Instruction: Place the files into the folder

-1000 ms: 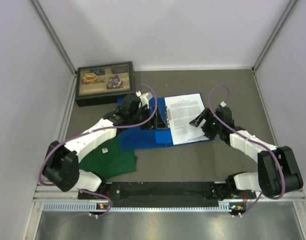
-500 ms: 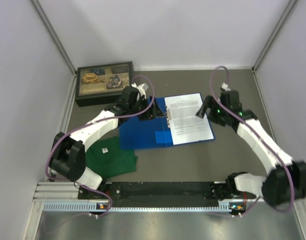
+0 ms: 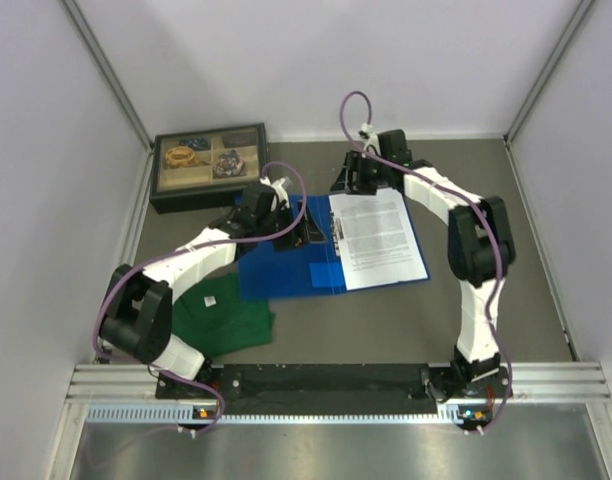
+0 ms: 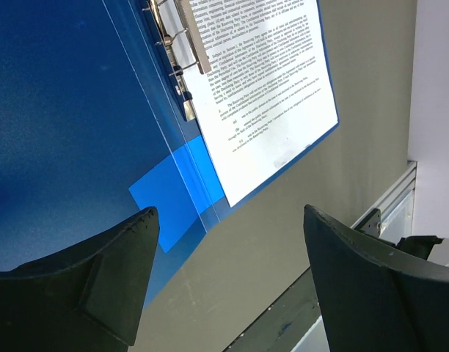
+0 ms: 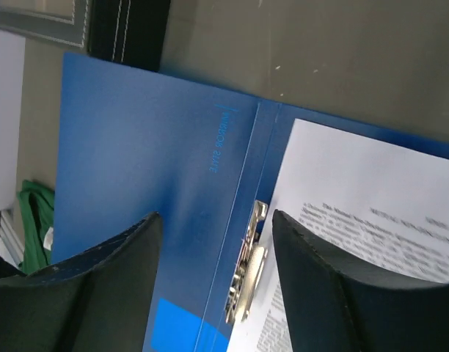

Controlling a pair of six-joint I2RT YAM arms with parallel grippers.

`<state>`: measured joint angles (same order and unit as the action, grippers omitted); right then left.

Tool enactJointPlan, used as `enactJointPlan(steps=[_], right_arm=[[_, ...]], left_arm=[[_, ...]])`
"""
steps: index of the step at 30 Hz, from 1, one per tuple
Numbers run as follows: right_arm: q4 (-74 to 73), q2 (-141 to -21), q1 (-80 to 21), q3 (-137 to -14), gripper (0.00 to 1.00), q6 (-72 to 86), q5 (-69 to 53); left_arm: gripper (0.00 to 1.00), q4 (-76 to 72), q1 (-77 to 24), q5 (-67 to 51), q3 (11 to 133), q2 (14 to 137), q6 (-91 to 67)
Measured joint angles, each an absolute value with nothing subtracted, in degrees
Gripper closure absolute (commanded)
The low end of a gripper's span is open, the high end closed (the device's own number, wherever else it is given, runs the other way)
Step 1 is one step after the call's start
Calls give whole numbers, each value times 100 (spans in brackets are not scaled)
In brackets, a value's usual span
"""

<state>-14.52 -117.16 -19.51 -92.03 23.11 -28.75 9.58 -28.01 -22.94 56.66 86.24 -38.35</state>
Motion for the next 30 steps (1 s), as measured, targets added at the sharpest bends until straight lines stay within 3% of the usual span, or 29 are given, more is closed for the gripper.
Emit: enactJointPlan(steps=[13,30], right_arm=[[-956,-12717,-2156,-9349,44,2464,-3721],[-694,-13026,-2156,-9349,38,2464,-3817]], left_arm=[[17,434,-2751,-2644,5406,8969,-3892],[17,226,-2753,-2770,5376,9100,-3931]])
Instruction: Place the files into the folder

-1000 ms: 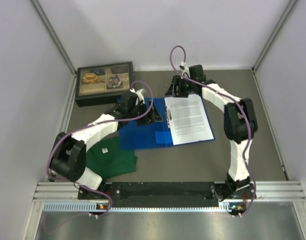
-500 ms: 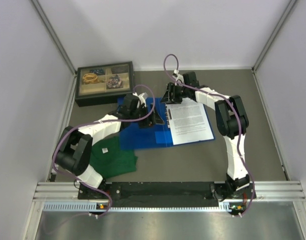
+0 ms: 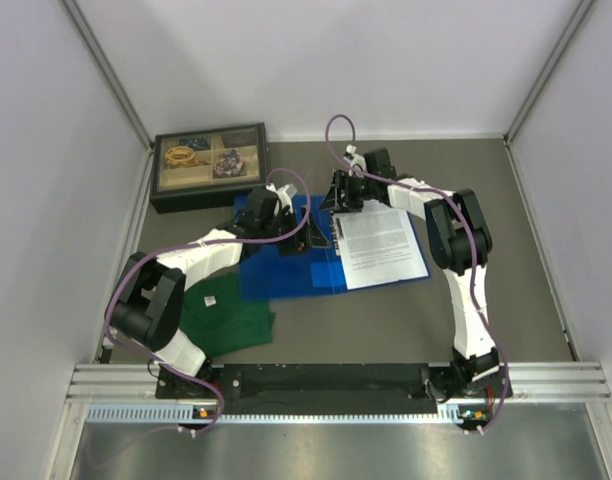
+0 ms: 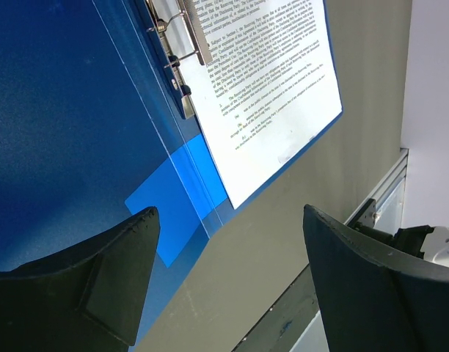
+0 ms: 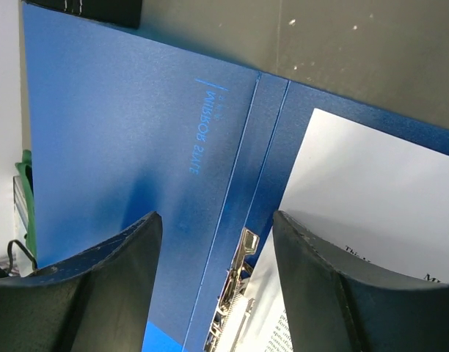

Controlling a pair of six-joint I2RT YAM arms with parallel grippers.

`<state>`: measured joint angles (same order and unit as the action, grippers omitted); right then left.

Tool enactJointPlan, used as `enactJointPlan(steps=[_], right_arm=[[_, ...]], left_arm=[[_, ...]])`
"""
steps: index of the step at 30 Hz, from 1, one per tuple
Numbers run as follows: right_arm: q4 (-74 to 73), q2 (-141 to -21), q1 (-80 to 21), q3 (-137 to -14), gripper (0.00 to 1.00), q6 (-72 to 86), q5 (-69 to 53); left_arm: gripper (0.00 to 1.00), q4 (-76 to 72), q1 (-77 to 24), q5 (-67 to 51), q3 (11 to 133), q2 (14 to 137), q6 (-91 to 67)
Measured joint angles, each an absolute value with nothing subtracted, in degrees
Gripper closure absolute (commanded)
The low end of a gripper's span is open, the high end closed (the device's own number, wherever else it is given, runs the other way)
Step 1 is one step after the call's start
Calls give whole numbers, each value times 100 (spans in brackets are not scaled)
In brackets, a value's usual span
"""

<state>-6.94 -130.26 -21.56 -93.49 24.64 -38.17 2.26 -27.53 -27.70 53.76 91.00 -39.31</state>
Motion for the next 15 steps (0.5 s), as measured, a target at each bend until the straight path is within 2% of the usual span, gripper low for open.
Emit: enactJointPlan(steps=[6,12,15], right_arm=[[-611,-13028,-2158,-9347,42,2473,-3907],[-427,-13028,-2161,-9338,53,2700,-4128],[-338,-13028,-2161,-9336,55,2814,-4248]], left_arm=[[17,202,-2751,-2770,5376,9100,-3931],[18,183,-2751,-2770,5378,9102,-3931],[18,169,-2751,-2770,5378,9102,-3931]])
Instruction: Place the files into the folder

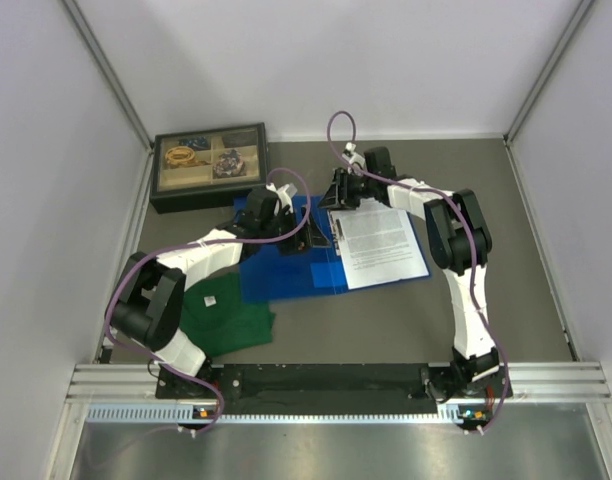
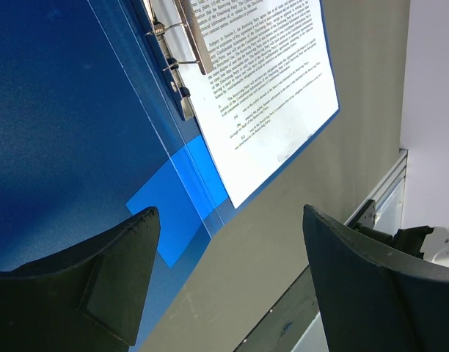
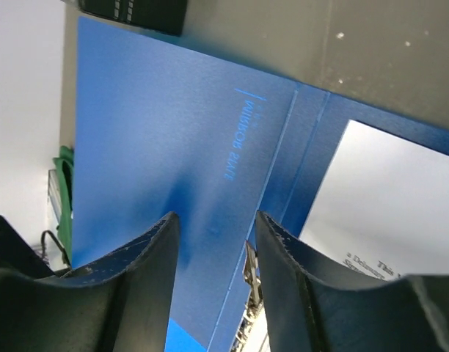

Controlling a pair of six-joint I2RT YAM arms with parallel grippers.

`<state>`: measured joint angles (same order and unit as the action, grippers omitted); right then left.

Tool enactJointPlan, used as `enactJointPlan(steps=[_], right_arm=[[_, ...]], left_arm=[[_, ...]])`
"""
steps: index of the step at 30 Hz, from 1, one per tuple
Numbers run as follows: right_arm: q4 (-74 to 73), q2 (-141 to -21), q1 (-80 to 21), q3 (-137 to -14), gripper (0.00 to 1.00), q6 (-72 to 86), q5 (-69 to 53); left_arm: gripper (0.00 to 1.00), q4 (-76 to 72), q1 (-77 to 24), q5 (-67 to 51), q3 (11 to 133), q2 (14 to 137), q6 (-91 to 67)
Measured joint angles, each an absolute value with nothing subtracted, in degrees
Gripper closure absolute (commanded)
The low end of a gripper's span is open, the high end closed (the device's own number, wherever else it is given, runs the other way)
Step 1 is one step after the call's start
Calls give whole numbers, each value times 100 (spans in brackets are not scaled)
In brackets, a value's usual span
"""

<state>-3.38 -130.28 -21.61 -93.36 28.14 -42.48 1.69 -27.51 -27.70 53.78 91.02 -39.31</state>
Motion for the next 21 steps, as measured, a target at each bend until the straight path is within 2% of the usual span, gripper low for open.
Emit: enactJointPlan(steps=[11,18,21], right_arm=[[99,-13004,-2161,-8866,56,3107,-4644],[-69,-12357,-2165,-8147,50,3367,-4718],[-408,-11791,-2176,-7806,40,3402,-4613]], left_arm=[[19,172,-2751,-2764,5378,9102,-3924],[25,482,-2294,-2974,5568,9102,-3920],[27,484,-1693,-3135,5743,9102,-4047]])
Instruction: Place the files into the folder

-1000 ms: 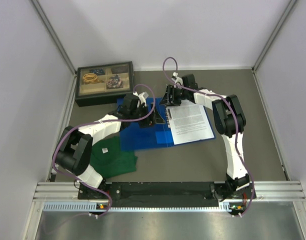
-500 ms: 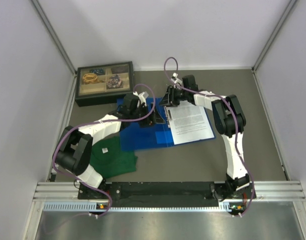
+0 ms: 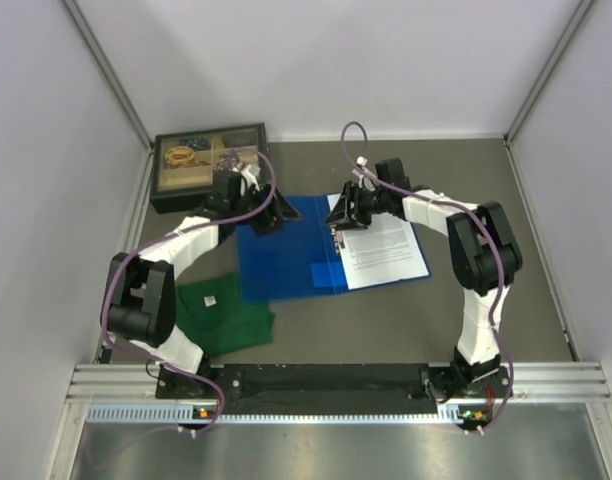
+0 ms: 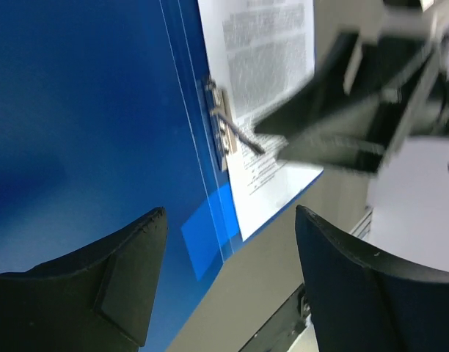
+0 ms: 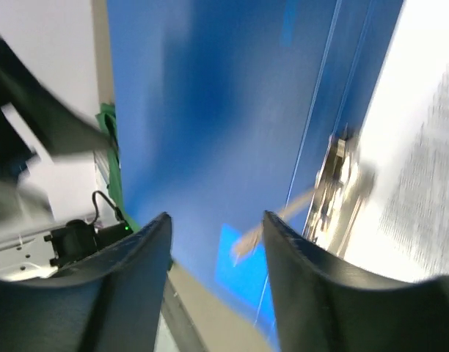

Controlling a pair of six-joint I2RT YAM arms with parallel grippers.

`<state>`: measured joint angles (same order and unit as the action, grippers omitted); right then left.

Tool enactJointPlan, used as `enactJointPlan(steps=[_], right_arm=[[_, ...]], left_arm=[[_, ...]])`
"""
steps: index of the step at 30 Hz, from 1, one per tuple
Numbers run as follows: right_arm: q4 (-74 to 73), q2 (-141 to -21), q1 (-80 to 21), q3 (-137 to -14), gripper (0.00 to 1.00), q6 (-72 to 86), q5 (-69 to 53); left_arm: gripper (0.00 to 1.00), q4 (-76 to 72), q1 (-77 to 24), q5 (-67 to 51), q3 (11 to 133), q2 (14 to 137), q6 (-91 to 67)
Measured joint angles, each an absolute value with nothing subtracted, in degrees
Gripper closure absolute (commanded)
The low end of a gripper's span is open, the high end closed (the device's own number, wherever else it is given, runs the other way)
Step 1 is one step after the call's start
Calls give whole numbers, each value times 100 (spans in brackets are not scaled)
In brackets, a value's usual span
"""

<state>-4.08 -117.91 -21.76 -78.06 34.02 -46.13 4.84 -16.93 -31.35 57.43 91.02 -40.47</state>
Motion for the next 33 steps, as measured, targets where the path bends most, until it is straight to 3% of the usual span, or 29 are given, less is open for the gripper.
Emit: enactJointPlan(steps=[4,11,14,19,24,33], right_arm=[[-1214,-10774,-2235,-7341,33,3441,-4069],[-1951,-10191,-2279,-7183,41,4595,-2989],[-2110,-10276,-2279,-7172,58,5236,-2788],[-2224,-10514,-2290,-7179,66,5994,-2637],[-2220,-10567,-2373,-7177,72,6510,-2482],[-2093,-10711,-2506,-7177,73,6971,-2379]], left_arm=[[38,395,-1393,-3374,6104,9330,-4294],[42,180,-1909,-3614,6943,10589,-4578],[46,521,-2228,-3391,7459,11045,-4506],[51,989,-2571,-2808,7994,11314,-4287],[51,1260,-2635,-2379,8217,11507,-4141],[49,1809,-2611,-1835,8294,11579,-3758]])
